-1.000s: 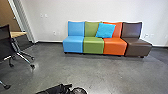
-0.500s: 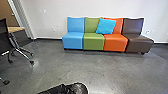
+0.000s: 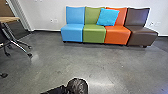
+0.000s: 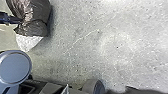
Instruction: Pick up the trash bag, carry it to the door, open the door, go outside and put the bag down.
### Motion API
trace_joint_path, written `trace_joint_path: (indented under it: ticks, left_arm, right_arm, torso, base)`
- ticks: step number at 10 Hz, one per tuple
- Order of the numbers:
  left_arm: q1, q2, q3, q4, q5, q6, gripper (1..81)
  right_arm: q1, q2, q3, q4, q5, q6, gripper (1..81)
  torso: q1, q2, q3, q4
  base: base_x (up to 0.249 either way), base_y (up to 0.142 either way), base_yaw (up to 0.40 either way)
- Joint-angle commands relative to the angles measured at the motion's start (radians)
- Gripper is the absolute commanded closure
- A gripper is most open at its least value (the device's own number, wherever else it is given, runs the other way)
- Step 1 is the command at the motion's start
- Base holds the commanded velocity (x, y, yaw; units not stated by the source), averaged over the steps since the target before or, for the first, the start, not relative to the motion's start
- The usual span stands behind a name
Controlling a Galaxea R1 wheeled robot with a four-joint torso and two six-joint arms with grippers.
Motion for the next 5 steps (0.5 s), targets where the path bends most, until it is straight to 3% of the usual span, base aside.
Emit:
trace_joint_path:
  ticks: [1,4,5]
  left_arm:
    - [-0.114,0.008,-0.001,-0.012,0.022,0.003,1.0]
    - [-0.093,0.008,-0.001,-0.012,-0.01,0.003,1.0]
    - [-0.082,0.008,-0.006,-0.011,-0.05,0.006,1.0]
  right_arm:
    - [0.157,-0.121,0.091,0.026,-0.182,0.039,1.0]
    - [0.153,-0.104,0.12,0.021,-0.183,0.037,1.0]
    - [0.136,-0.09,0.129,0.017,-0.179,0.037,1.0]
  torso:
    - [0.02,-0.026,0.0,0.0]
    - [0.012,-0.013,0.0,0.0]
    - [0.012,-0.013,-0.001,0.0]
  base:
    - [0.0,0.0,0.0]
    - [0.0,0.0,0.0]
    - [0.0,0.0,0.0]
